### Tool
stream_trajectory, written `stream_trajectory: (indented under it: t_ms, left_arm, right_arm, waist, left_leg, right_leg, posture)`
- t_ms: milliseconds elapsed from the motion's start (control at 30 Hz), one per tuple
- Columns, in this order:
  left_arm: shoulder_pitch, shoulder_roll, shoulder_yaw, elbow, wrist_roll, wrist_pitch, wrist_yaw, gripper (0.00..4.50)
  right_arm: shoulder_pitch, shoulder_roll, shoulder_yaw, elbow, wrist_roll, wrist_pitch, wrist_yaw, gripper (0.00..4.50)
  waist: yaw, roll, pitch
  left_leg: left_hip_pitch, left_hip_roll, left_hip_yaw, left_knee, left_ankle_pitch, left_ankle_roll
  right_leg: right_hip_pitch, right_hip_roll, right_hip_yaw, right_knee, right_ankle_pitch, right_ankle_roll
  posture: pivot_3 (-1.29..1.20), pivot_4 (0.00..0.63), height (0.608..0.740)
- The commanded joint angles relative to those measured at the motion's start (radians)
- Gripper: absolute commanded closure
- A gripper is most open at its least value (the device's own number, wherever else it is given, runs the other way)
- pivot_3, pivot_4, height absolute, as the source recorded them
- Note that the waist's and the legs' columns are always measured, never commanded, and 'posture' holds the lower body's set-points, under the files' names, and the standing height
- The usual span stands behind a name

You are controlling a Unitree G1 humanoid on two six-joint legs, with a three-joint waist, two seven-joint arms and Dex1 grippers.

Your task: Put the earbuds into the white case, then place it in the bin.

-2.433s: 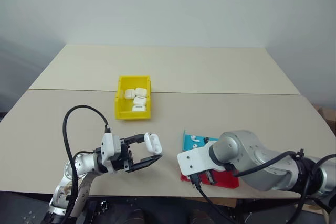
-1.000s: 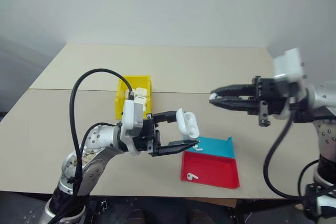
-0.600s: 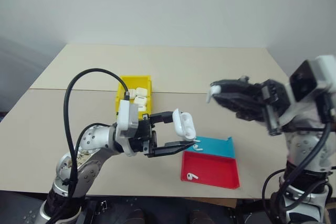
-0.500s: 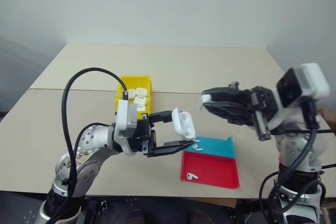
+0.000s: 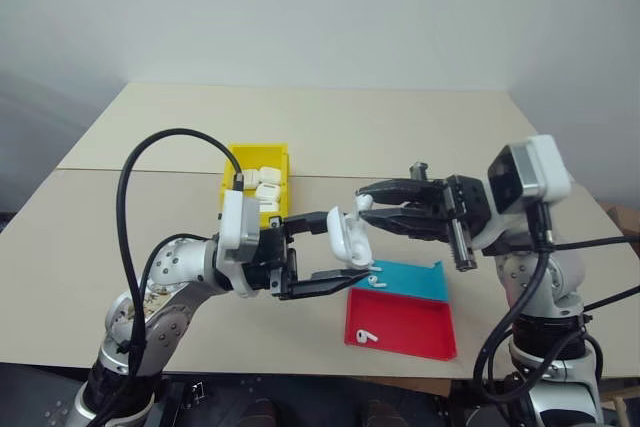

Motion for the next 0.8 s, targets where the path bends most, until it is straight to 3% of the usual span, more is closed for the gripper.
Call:
stream_trajectory:
  t_ms: [33, 600, 767, 800]
  left_arm:
    - [-0.016, -0.01, 0.009, -0.029, -0.019, -0.018, -0.005, 1.71]
    - [-0.02, -0.029, 0.005, -0.025, -0.007, -0.027, -0.01, 1.71]
    - [-0.019, -0.037, 0.002, -0.022, -0.002, -0.03, -0.01, 1.71]
    - [-0.019, -0.038, 0.002, -0.021, -0.001, -0.031, -0.01, 1.71]
  right_arm:
    - [-0.008, -0.013, 0.005, -0.011, -0.011, -0.033, -0.003, 3.8]
    - [0.01, -0.046, 0.037, 0.01, -0.04, -0.073, 0.025, 3.8]
    - [0.016, -0.059, 0.045, 0.008, -0.044, -0.081, 0.034, 2.26]
    - [0.017, -0.061, 0.043, 0.009, -0.041, -0.08, 0.036, 2.26]
  waist:
    - [0.001, 0.0, 0.0]
    - [0.001, 0.0, 0.0]
    - [0.0, 0.0, 0.0]
    - [0.0, 0.0, 0.0]
  left_leg:
    - [0.0, 0.0, 0.0, 0.0, 0.0, 0.0]
    - [0.0, 0.0, 0.0, 0.0, 0.0, 0.0]
    - [0.0, 0.0, 0.0, 0.0, 0.0, 0.0]
    - [0.0, 0.0, 0.0, 0.0, 0.0, 0.0]
  right_leg:
    - [0.0, 0.0, 0.0, 0.0, 0.0, 0.0]
    - [0.0, 0.0, 0.0, 0.0, 0.0, 0.0]
    - [0.0, 0.0, 0.0, 0.0, 0.0, 0.0]
    - [0.0, 0.0, 0.0, 0.0, 0.0, 0.0]
  posture:
    - [0.0, 0.15, 0.74]
    - [0.0, 0.15, 0.74]
    - [0.0, 0.15, 0.74]
    - [0.0, 0.15, 0.74]
